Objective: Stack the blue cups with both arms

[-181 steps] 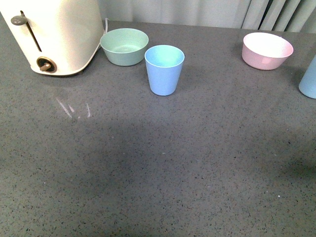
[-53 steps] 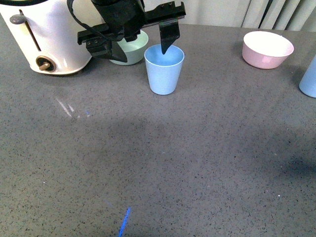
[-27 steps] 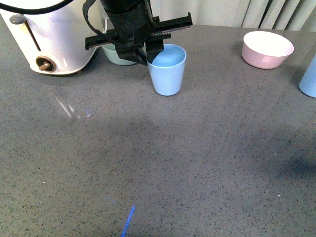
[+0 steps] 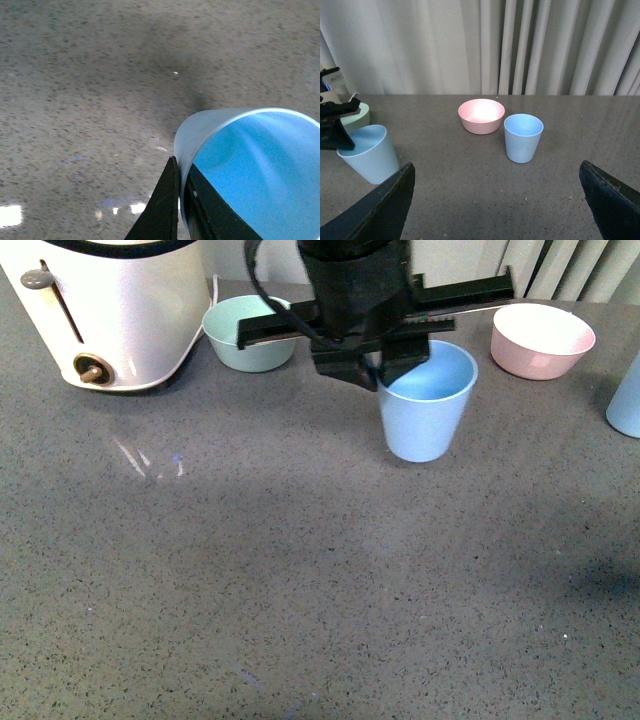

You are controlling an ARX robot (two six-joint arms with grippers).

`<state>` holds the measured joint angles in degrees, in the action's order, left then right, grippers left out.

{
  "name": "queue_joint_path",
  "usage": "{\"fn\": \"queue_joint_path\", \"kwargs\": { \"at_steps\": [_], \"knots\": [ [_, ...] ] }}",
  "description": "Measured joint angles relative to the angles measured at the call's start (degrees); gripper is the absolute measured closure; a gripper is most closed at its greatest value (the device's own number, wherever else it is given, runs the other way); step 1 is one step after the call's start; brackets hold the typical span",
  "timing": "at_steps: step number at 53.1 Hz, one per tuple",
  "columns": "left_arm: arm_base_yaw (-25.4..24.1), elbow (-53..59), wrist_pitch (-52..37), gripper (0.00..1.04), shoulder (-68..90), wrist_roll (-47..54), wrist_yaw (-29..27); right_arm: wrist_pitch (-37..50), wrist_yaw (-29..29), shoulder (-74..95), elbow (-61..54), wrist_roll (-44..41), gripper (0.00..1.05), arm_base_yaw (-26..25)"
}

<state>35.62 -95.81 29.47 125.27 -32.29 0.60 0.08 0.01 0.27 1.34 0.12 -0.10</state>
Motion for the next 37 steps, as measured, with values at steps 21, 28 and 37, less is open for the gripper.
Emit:
{"fn": "queue_joint_path", "kwargs": {
  "at_steps": [21, 28, 37],
  "knots": [
    [6.95, -6.21, 1.29, 1.03, 5.60, -0.31, -1.49, 0.00, 0.00, 0.00, 0.00, 0.00, 0.09, 0.00],
    [6.95, -7.04, 1.25, 1.01, 6.12, -0.17, -2.03, 0.00, -0.02, 0.00, 0.00, 0.00, 0.09, 0.00],
    [6.95, -7.04, 0.85, 0.80, 6.16, -0.09, -1.99, 0.00, 0.00, 0.00, 0.00, 0.00, 0.09, 0.00]
  ]
}}
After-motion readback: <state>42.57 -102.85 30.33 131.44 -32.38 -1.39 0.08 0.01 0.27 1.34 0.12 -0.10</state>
